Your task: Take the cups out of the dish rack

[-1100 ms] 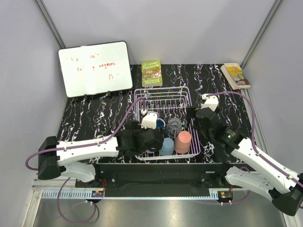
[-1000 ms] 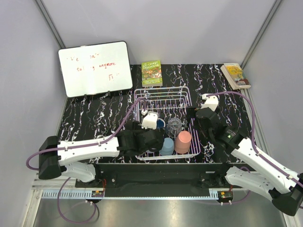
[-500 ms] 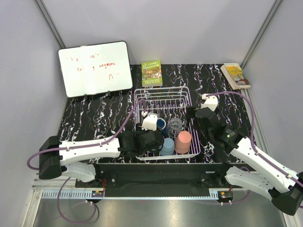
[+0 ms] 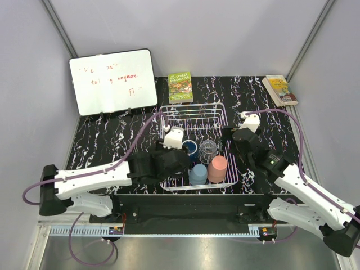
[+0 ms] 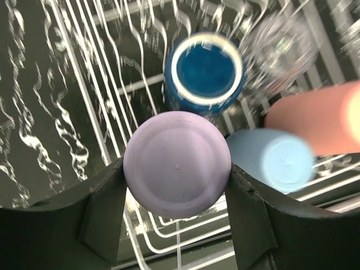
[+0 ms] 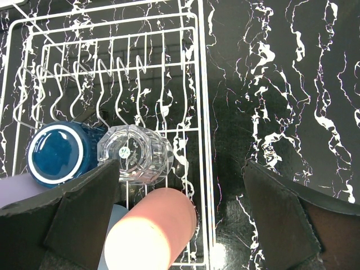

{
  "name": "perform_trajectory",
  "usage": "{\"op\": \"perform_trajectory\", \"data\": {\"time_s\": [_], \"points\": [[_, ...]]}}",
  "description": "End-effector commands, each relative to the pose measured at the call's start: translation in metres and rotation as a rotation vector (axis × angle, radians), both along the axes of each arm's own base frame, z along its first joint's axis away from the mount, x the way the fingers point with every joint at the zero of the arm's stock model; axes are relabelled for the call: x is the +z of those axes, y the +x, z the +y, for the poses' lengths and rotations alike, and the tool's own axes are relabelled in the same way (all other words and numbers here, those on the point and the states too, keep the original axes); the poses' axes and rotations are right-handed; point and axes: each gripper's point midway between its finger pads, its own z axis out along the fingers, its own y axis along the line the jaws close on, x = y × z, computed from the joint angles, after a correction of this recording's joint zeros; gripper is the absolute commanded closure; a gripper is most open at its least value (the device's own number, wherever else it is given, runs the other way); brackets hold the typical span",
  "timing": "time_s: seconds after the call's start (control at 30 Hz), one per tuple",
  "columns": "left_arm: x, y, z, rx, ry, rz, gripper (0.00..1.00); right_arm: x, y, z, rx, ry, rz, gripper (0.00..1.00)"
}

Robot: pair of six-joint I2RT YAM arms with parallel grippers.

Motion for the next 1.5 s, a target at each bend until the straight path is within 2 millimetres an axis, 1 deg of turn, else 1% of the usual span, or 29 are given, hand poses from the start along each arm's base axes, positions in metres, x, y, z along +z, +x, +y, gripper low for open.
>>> {"op": "perform_trajectory", "data": {"time_s": [0.0,0.17,0.2,0.27,0.3,0.37,0.4,0.43,0.47,0.5,0.53,0.57,0.63,0.67,0.73,0.77,0.83,0.87,0.93,1.1,1.13,1.17,1.2,1.23,1.27,1.3,1.33,1.37,1.47], "points": [[0.071,0.011,0.005,0.012,-0.109,-0.126,1.0,0.01,0.0,0.003,0.0,0.047,-0.023,0.0],[0.104,0.009,0.009,-0.004,-0.207,-0.165,1.0,0.016,-0.002,0.007,0.013,0.077,-0.028,0.0],[0.118,0.009,0.011,-0.016,-0.254,-0.196,1.0,0.017,-0.002,0.008,0.016,0.087,-0.029,0.0],[0.119,0.01,0.014,-0.031,-0.279,-0.234,1.0,0.019,-0.002,0.01,0.021,0.102,-0.031,0.0],[0.138,0.012,0.017,-0.034,-0.362,-0.282,1.0,0.021,-0.003,0.013,0.034,0.116,-0.033,0.0],[0.137,0.01,0.016,-0.077,-0.411,-0.297,1.0,0.026,-0.004,0.016,0.045,0.143,-0.039,0.0],[0.154,0.01,0.017,-0.098,-0.495,-0.322,1.0,0.031,-0.005,0.02,0.062,0.169,-0.05,0.0],[0.159,0.01,0.018,-0.112,-0.532,-0.331,1.0,0.034,-0.005,0.022,0.071,0.186,-0.057,0.0],[0.152,0.011,0.018,-0.124,-0.542,-0.327,1.0,0.038,-0.006,0.025,0.082,0.202,-0.064,0.0],[0.165,0.017,0.025,-0.105,-0.616,-0.358,1.0,0.047,-0.006,0.029,0.101,0.236,-0.084,0.0],[0.157,0.014,0.019,-0.153,-0.641,-0.337,1.0,0.052,-0.007,0.032,0.113,0.256,-0.093,0.0],[0.173,0.019,0.026,-0.137,-0.721,-0.373,1.0,0.061,-0.008,0.038,0.141,0.292,-0.111,0.0],[0.167,0.016,0.02,-0.191,-0.772,-0.357,1.0,0.072,-0.011,0.044,0.17,0.348,-0.132,0.0],[0.179,0.021,0.024,-0.183,-0.834,-0.386,1.0,0.086,-0.014,0.052,0.213,0.404,-0.164,0.02],[0.173,0.016,0.016,-0.248,-0.883,-0.362,1.0,0.093,-0.019,0.058,0.243,0.469,-0.179,0.06],[0.183,0.021,0.018,-0.247,-0.946,-0.382,1.0,0.106,-0.023,0.064,0.278,0.519,-0.206,0.08],[0.178,0.016,0.009,-0.32,-0.99,-0.349,1.0,0.111,-0.028,0.07,0.312,0.571,-0.213,0.13],[0.185,0.021,0.01,-0.317,-1.036,-0.362,1.0,0.119,-0.032,0.075,0.346,0.607,-0.228,0.14],[0.183,0.013,0.0,-0.41,-1.071,-0.326,1.0,0.123,-0.036,0.079,0.372,0.641,-0.229,0.14],[0.189,0.015,-0.012,-0.521,-1.163,-0.29,1.0,0.132,-0.044,0.084,0.421,0.703,-0.248,0.14],[0.183,0.018,-0.015,-0.525,-1.168,-0.271,1.0,0.133,-0.045,0.084,0.423,0.71,-0.252,0.14],[0.192,0.02,-0.011,-0.539,-1.204,-0.298,1.0,0.132,-0.046,0.084,0.427,0.715,-0.252,0.14],[0.186,0.02,-0.012,-0.556,-1.209,-0.283,1.0,0.133,-0.047,0.084,0.429,0.719,-0.256,0.14],[0.18,0.033,-0.008,-0.524,-1.213,-0.285,1.0,0.134,-0.047,0.084,0.43,0.723,-0.261,0.14],[0.188,0.034,-0.003,-0.533,-1.271,-0.303,1.0,0.133,-0.047,0.083,0.431,0.726,-0.263,0.14],[0.177,0.034,-0.003,-0.543,-1.289,-0.269,1.0,0.132,-0.046,0.083,0.428,0.724,-0.265,0.14],[0.167,0.046,-0.001,-0.524,-1.308,-0.247,1.0,0.133,-0.046,0.083,0.425,0.725,-0.267,0.14],[0.182,0.039,0.002,-0.574,-1.385,-0.264,1.0,0.133,-0.046,0.084,0.431,0.722,-0.263,0.14],[0.177,0.035,-0.005,-0.641,-1.44,-0.209,1.0,0.136,-0.044,0.088,0.443,0.715,-0.264,0.14]]}}
